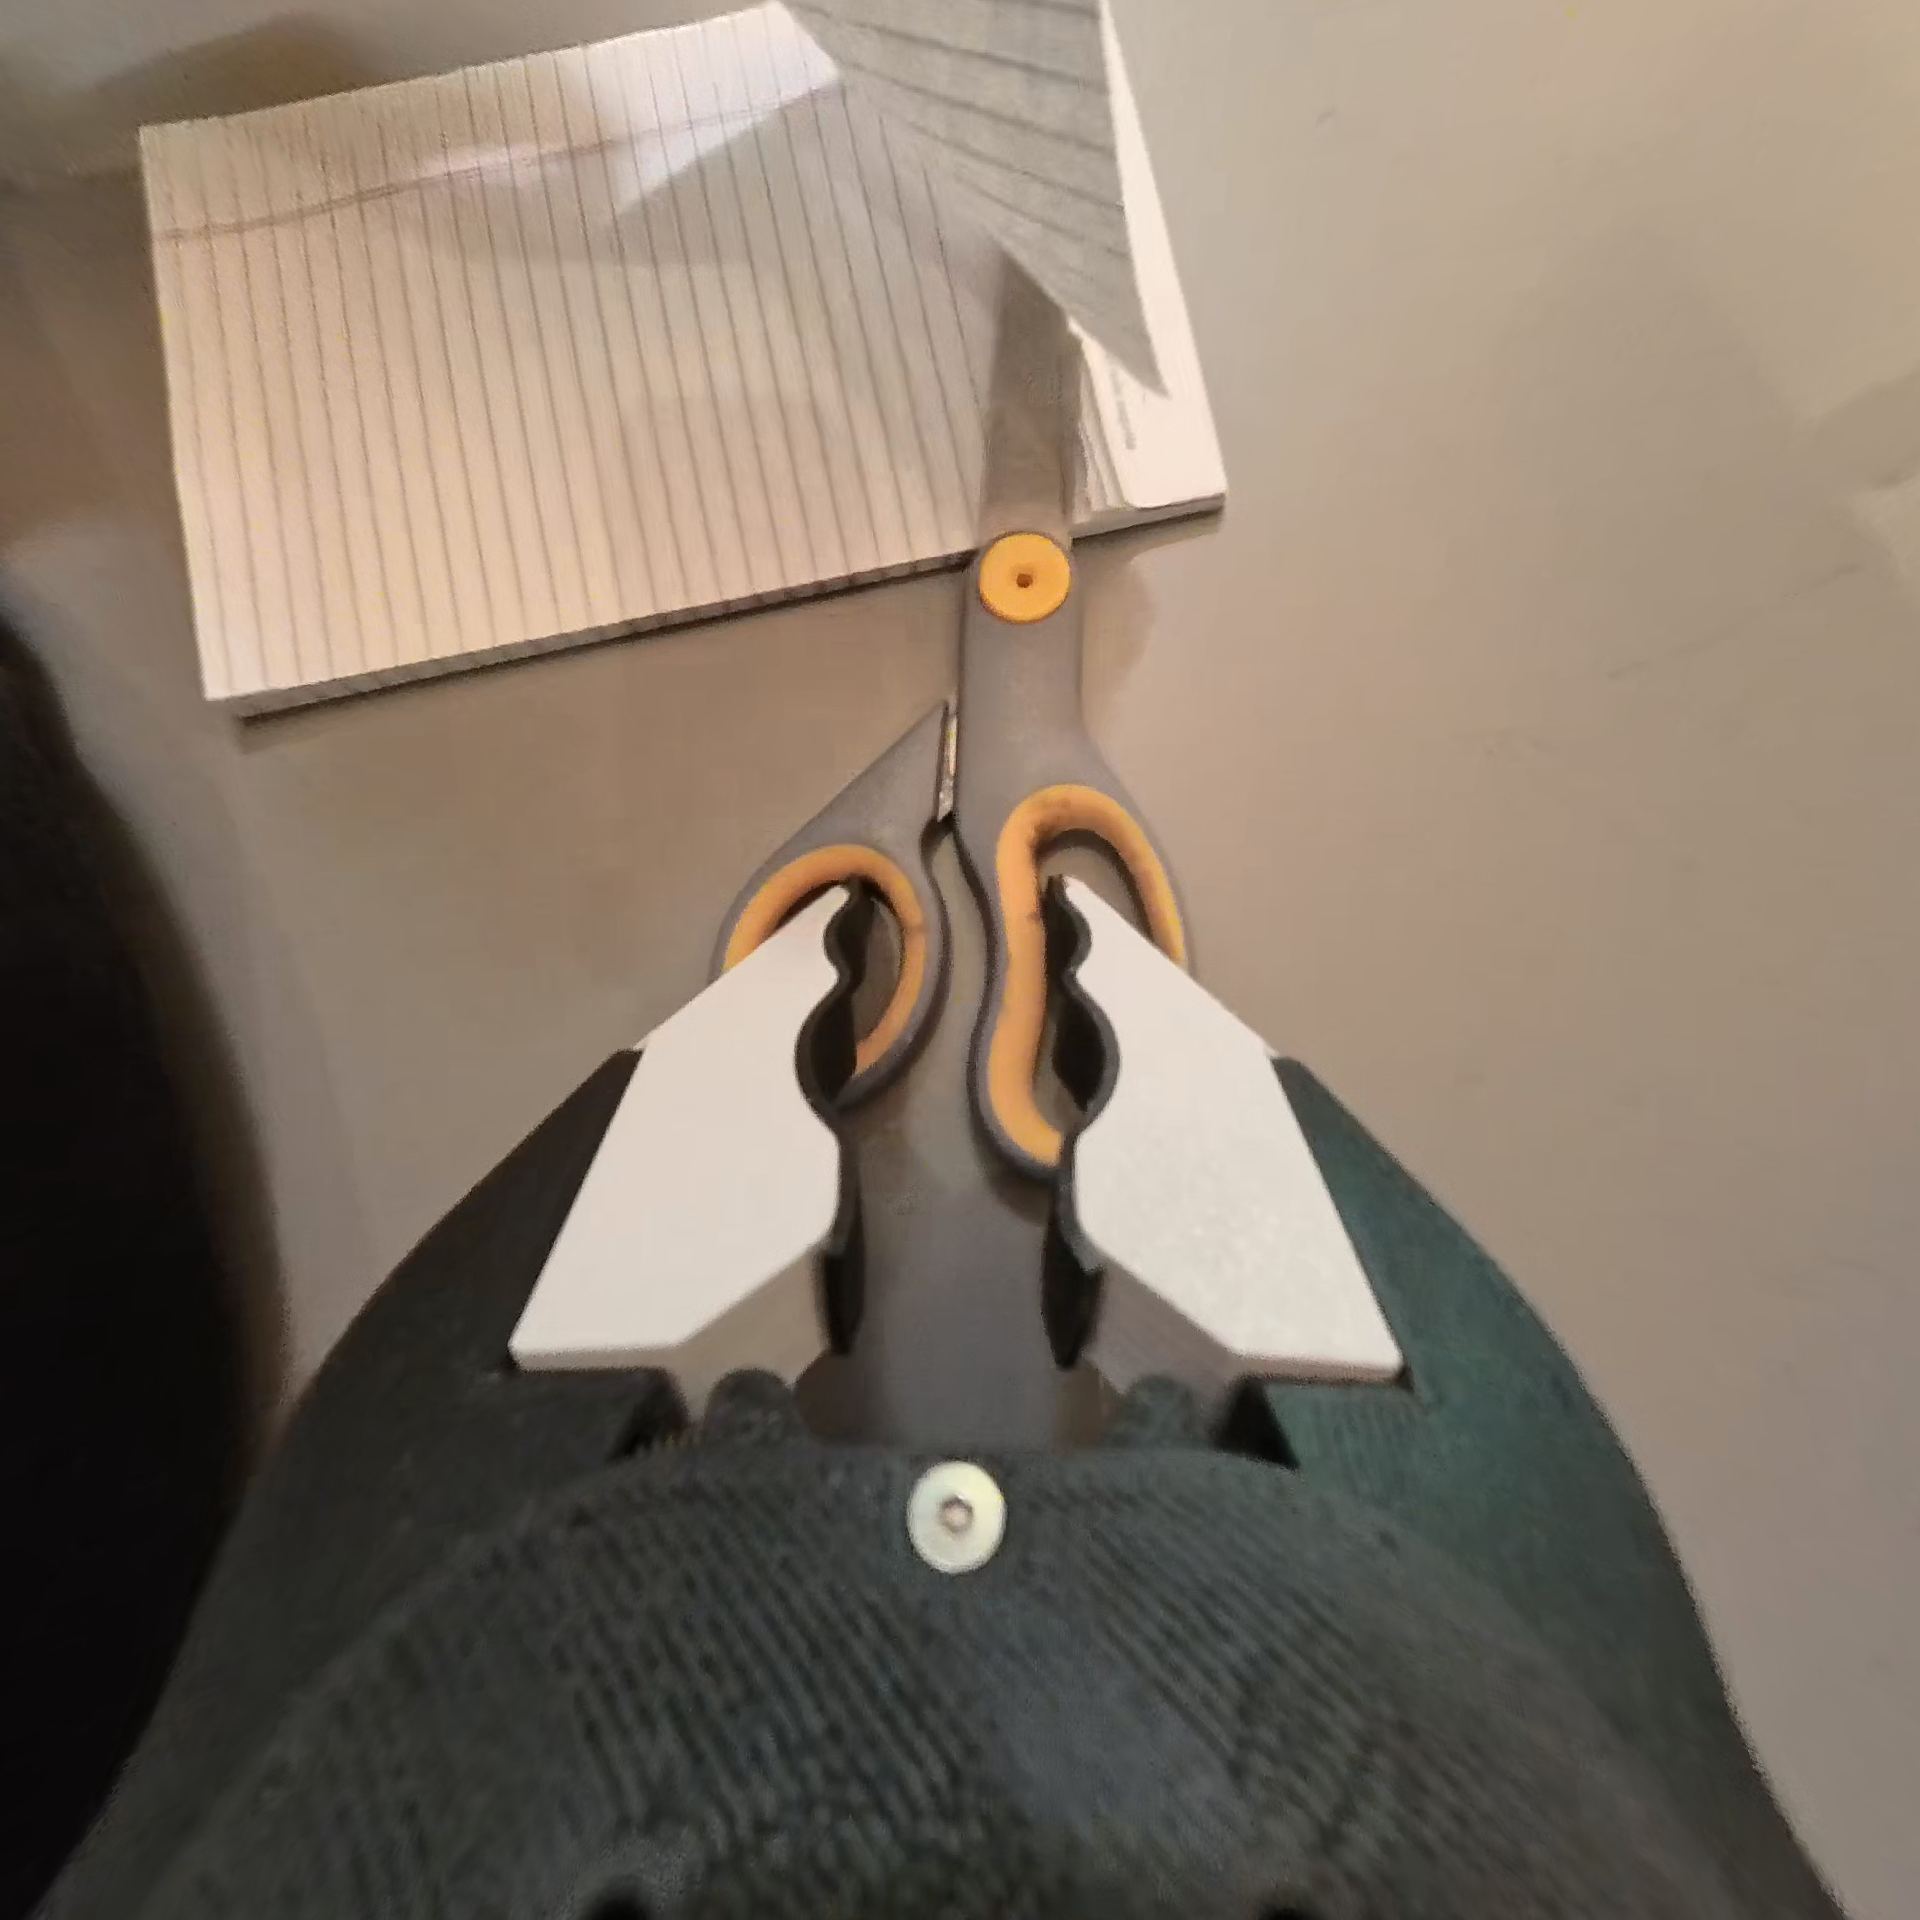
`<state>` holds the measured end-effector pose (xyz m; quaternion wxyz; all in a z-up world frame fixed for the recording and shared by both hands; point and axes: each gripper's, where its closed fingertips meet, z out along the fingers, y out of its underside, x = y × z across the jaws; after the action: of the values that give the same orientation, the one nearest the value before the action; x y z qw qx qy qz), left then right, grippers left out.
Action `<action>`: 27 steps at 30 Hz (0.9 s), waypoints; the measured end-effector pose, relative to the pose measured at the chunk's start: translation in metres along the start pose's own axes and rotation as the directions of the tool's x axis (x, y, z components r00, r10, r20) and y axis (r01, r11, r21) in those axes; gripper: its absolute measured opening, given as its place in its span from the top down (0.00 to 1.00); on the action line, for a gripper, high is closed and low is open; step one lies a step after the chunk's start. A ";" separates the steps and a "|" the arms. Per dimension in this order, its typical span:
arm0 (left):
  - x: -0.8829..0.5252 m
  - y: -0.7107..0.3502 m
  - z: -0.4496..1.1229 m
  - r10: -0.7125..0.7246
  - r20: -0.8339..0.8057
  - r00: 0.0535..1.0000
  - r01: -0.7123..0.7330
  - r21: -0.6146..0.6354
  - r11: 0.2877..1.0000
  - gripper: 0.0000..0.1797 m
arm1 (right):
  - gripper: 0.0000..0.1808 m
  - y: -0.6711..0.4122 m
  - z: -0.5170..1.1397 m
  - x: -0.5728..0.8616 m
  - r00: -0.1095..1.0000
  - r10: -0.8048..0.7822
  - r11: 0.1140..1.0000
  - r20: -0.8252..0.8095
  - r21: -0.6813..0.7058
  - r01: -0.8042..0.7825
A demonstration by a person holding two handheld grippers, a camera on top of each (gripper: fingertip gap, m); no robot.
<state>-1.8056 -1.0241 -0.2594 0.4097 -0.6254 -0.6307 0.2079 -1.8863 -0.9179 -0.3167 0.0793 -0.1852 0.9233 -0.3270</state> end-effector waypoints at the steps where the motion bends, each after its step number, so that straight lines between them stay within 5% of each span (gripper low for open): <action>1: 0.000 0.004 -0.003 0.014 0.014 1.000 -0.013 -0.011 1.000 1.00 | 0.81 0.000 0.000 0.000 1.000 0.019 1.000 -0.013 -0.002 -0.020; 6: 0.010 0.023 -0.024 0.049 0.058 0.997 -0.047 -0.036 0.998 0.92 | 0.82 0.000 0.000 -0.005 0.986 0.130 0.991 -0.106 0.025 -0.128; 11: 0.010 0.050 -0.029 -0.081 0.162 0.983 0.095 -0.079 0.992 0.80 | 0.83 0.000 -0.001 -0.014 0.966 0.214 0.977 -0.144 0.048 -0.209; 17: 0.003 0.017 -0.055 -0.240 0.279 0.930 0.191 0.191 0.963 0.74 | 0.83 -0.007 0.005 -0.026 0.939 0.290 0.957 -0.184 0.025 -0.290; 21: 0.002 -0.004 -0.076 -0.256 0.383 0.888 0.141 0.304 0.942 0.70 | 0.76 -0.028 0.017 -0.059 0.930 0.367 0.930 -0.030 0.049 -0.365; 27: 0.017 -0.012 -0.090 -0.191 0.506 0.841 0.028 0.312 0.950 0.69 | 0.68 -0.035 0.001 -0.089 0.902 0.369 0.917 0.223 0.071 -0.393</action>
<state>-1.7415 -1.0315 -0.1934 0.3189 -0.4385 -0.7164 0.4390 -1.7936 -0.9086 -0.2933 0.2471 -0.0288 0.9081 -0.3368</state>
